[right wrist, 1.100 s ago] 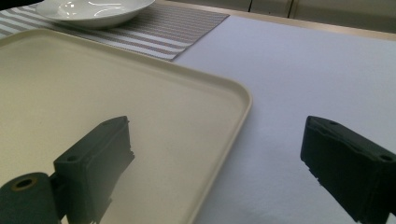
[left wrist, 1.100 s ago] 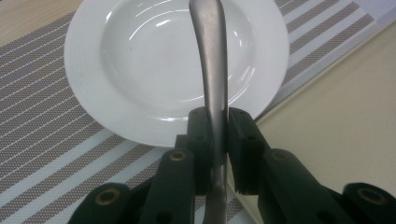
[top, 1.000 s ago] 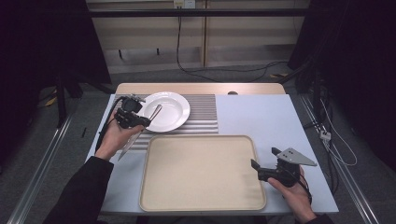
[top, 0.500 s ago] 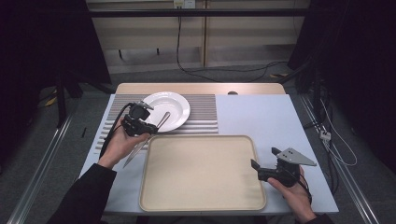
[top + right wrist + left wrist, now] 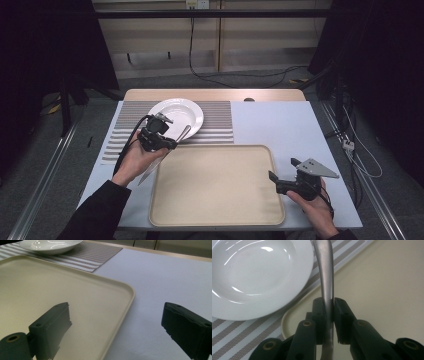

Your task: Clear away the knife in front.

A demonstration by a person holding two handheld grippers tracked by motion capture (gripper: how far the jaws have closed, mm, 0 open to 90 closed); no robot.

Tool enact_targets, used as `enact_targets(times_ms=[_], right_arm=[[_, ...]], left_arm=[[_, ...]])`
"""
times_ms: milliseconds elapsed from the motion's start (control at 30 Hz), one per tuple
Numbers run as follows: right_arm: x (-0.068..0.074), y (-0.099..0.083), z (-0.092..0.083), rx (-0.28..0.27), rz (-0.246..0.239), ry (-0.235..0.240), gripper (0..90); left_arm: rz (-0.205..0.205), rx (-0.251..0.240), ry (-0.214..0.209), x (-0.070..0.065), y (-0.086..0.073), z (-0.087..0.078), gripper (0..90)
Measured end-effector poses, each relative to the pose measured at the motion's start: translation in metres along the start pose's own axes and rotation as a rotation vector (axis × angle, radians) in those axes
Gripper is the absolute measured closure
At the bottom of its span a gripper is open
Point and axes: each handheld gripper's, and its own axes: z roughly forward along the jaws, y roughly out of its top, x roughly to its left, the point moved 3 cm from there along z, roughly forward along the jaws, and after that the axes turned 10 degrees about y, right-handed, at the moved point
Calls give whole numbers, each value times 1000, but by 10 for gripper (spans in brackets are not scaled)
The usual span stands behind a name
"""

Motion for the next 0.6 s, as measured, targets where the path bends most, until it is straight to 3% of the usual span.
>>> enact_targets(times_ms=[600], right_arm=[[1, 0, 1, 3, -9, 7, 82]], left_arm=[[48, 47, -32, -42, 0, 15, 799]])
